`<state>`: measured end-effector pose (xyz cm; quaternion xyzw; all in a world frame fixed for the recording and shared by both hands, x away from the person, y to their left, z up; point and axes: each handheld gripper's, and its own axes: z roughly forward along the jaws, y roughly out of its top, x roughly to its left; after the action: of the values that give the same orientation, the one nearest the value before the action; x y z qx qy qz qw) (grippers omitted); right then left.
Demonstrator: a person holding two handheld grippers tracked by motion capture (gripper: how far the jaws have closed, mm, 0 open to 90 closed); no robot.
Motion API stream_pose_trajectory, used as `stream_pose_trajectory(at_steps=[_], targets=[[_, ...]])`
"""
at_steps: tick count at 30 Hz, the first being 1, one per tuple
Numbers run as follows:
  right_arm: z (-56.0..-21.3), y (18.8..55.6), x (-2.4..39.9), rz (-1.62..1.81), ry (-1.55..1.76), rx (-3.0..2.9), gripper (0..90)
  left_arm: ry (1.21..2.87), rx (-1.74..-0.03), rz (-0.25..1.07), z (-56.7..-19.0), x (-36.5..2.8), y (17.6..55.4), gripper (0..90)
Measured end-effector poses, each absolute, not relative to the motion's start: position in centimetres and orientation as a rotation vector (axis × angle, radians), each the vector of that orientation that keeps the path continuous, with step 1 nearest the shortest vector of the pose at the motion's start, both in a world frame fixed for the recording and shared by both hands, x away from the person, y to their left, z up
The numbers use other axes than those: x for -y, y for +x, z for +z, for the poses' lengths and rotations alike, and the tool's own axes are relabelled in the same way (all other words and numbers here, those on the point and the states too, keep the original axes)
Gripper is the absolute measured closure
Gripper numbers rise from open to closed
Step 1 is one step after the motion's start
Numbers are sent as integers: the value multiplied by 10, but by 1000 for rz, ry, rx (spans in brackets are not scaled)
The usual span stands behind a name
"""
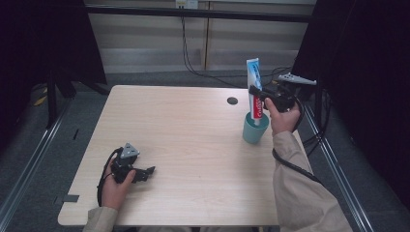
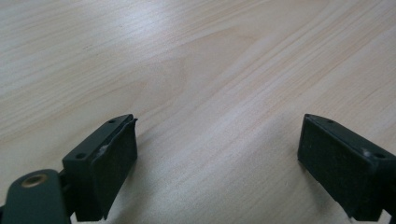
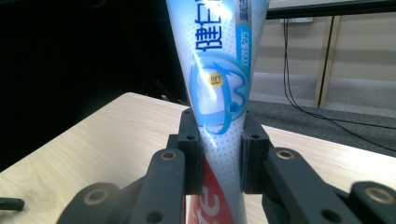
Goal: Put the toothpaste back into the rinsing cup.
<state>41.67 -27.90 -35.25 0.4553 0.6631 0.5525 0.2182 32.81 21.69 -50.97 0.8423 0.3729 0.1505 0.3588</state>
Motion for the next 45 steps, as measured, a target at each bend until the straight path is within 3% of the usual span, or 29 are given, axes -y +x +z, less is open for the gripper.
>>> stream_pose_trajectory(at_steps=[45], targets=[[-395, 423, 294, 1481, 1298, -1806, 743, 2170, -964, 390, -510, -217, 328, 117]])
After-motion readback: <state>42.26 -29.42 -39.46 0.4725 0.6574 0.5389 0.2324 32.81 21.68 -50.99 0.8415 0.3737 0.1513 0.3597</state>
